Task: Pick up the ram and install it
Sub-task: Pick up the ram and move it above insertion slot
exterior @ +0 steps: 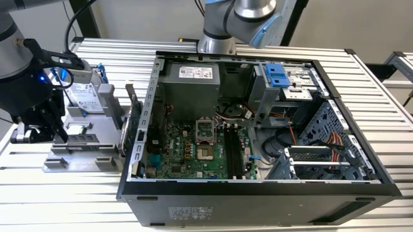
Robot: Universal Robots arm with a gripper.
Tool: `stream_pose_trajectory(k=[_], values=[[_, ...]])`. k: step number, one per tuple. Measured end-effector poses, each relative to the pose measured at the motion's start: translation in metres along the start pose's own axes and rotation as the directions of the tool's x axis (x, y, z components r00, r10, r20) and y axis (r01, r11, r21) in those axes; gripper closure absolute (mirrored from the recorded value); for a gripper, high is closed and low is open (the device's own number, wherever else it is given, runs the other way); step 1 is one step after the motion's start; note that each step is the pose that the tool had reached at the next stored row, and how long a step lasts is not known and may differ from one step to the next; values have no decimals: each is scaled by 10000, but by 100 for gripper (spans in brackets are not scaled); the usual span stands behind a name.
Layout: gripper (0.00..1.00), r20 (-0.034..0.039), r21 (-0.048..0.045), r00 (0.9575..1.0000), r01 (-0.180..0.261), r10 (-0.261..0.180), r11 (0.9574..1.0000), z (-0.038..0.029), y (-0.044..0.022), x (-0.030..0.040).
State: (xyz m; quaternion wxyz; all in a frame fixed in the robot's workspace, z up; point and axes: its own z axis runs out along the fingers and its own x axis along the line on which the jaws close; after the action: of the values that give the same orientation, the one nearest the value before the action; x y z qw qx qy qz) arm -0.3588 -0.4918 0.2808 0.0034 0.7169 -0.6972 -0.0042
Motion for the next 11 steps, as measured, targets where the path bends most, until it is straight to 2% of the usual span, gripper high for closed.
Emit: stream_pose_trajectory(k=[11], values=[[100, 0, -1, 10000, -1, 1, 10000, -125, 2, 0]])
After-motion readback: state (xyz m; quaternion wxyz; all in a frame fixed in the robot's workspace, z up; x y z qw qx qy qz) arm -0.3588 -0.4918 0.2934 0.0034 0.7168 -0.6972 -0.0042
